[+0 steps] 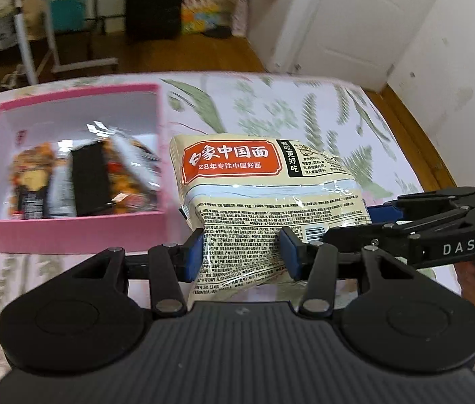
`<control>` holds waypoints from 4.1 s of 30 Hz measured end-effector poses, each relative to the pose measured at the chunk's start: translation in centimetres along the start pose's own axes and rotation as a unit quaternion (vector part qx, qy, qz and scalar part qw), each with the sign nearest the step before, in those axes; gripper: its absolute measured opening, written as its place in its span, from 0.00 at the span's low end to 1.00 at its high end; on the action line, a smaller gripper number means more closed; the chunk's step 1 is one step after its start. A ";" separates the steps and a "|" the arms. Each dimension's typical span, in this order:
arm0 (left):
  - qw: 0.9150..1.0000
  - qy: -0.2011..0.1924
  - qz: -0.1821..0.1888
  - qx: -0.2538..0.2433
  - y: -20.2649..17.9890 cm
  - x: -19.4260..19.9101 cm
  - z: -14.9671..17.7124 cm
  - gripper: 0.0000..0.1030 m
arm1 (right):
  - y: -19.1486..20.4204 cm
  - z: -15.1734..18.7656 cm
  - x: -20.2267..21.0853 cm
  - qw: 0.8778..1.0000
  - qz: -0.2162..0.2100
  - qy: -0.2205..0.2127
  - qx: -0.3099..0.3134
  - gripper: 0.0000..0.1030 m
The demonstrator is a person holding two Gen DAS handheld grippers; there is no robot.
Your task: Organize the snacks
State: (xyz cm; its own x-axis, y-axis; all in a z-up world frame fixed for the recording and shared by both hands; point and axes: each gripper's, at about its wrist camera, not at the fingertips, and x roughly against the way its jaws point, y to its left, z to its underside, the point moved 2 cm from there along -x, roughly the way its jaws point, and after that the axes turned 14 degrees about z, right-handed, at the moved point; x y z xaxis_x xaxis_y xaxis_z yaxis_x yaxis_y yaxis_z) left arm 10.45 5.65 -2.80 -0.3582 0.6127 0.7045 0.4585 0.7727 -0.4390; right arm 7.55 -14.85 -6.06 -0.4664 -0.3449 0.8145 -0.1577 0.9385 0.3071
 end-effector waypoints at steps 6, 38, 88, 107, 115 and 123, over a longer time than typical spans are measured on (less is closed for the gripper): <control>0.999 -0.034 -0.019 0.032 4.1 4.2 -1.0 0.45 | 4.9 -2.9 -1.3 0.999 -0.021 -0.014 0.044 0.53; 0.988 -0.026 -0.130 0.084 18.0 -3.0 -5.5 0.51 | 12.2 -7.9 -13.9 0.976 0.082 -0.048 0.195 0.54; 0.992 -0.084 -0.081 -0.041 -5.2 4.4 -0.3 0.84 | 2.7 2.2 7.5 0.957 0.215 -0.192 0.031 0.69; 0.990 -0.086 -0.103 -0.044 -5.8 1.2 3.0 0.93 | 1.2 5.3 7.5 0.941 0.281 -0.190 -0.005 0.94; 0.988 -0.091 -0.113 -0.043 -6.1 0.7 3.7 0.93 | 0.6 6.4 7.9 0.937 0.297 -0.184 -0.006 0.94; 0.986 -0.088 -0.130 -0.047 -6.6 -0.2 4.7 0.93 | 0.7 7.3 8.1 0.931 0.311 -0.190 -0.006 0.94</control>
State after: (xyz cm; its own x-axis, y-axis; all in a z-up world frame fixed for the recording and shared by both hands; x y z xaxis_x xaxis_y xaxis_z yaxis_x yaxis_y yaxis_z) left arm 3.72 1.21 -2.71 -0.6060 0.4219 0.6744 0.4026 0.8938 -0.1974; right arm -2.69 -16.85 -2.80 -0.7395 0.2970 0.6041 0.2538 0.9542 -0.1585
